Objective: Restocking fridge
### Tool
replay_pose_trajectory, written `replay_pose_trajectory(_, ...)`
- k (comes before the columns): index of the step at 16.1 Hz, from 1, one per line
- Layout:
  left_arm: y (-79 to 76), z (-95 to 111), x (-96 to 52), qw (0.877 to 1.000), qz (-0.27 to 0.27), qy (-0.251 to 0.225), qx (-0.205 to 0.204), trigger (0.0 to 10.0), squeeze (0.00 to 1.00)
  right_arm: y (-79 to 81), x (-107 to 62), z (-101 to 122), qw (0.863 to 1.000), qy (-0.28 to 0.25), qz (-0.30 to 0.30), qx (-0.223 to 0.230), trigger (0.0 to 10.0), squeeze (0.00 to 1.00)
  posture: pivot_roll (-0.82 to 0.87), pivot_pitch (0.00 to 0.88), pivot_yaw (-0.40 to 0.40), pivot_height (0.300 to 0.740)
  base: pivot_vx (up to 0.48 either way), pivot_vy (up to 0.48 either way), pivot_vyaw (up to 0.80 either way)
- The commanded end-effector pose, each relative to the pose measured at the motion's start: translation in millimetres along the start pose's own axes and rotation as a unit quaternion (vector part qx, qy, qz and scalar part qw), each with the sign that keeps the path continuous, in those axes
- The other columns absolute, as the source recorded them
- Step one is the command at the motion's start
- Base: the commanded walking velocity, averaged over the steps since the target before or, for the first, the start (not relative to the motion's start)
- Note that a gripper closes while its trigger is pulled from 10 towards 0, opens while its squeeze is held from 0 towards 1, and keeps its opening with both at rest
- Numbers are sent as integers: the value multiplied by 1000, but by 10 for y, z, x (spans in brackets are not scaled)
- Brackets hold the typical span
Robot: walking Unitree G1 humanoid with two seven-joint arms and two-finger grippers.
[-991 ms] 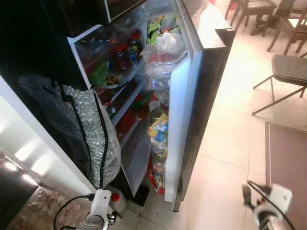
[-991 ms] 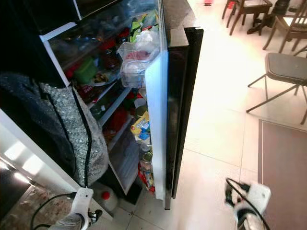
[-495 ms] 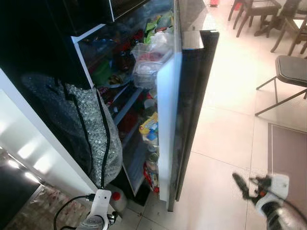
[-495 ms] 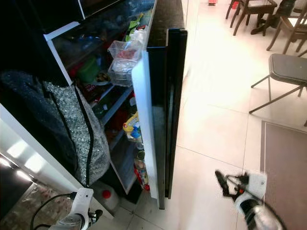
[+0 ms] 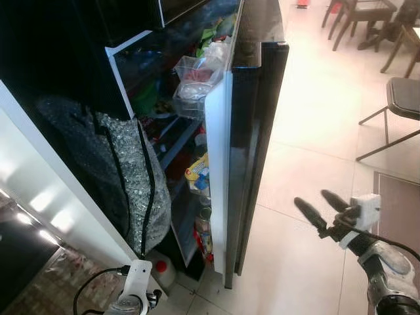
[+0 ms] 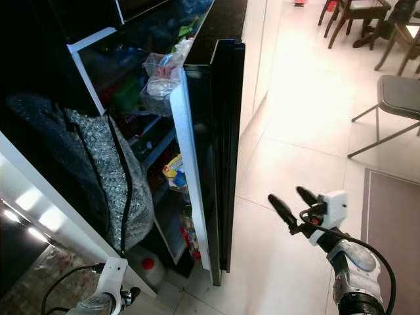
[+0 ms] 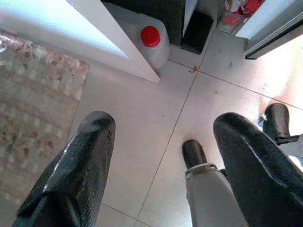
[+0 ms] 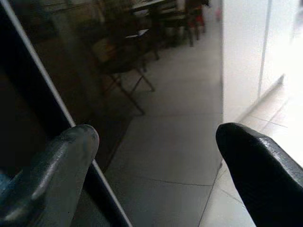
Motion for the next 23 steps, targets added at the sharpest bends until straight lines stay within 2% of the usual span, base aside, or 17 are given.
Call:
replay_pose_trajectory(1, 41, -67, -7, 1000, 5, 12, 0, 10000, 0, 3, 2, 102, 1000, -7, 23, -15, 10000, 0, -158, 18, 74, 740, 0, 0, 0)
replay_pose_trajectory(3, 40, -70, -7, 1000, 5, 12, 0, 10000, 0, 145, 88, 206, 996, -15, 81, -26, 10000, 0, -169, 16, 77, 740, 0, 0, 0)
replay_pose_trajectory(5, 44, -73, -8, 1000, 4, 13, 3, 10000, 0, 233, 199, 252, 994, -14, 101, -45, 10000, 0, -146, 17, 79, 740, 0, 0, 0)
replay_pose_trajectory(10, 32, -61, -6, 1000, 7, 11, -3, 10000, 0, 318, 310, 307, 991, -16, 122, -43, 10000, 0, -129, 29, 67, 740, 0, 0, 0)
replay_pose_trajectory(13, 32, -56, -4, 1000, 10, 10, -8, 10000, 0, 356, 469, 409, 989, -20, 130, -60, 10000, 0, -140, 35, 58, 740, 0, 0, 0)
replay_pose_trajectory(15, 32, -60, -5, 1000, 8, 11, -7, 10000, 0, 353, 613, 539, 989, -30, 123, -71, 10000, 0, -141, 35, 61, 740, 0, 0, 0)
replay_pose_trajectory(18, 33, -63, -5, 1000, 8, 11, -9, 10000, 0, 480, 804, 702, 985, -49, 147, -76, 10000, 0, -139, 33, 61, 740, 0, 0, 0)
replay_pose_trajectory(20, 28, -62, -5, 1000, 8, 10, -9, 10000, 0, 533, 871, 782, 982, -57, 161, -78, 10000, 0, -135, 31, 59, 740, 0, 0, 0)
replay_pose_trajectory(23, 20, -62, -5, 1000, 7, 10, -10, 10000, 0, 567, 1056, 1103, 978, -93, 166, -83, 10000, 0, -139, 32, 62, 740, 0, 0, 0)
Point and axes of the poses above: a point about 5 cm out from each wrist's last joint towards the gripper, its own x axis pointing out of the wrist towards the gripper, its own z axis along the axis of the wrist's last joint, y = z × x, the point moved 6 cm from there along x, pointing out of the wrist towards the gripper, and after that the axes turned 12 degrees about -x, right-handed, at the moved point
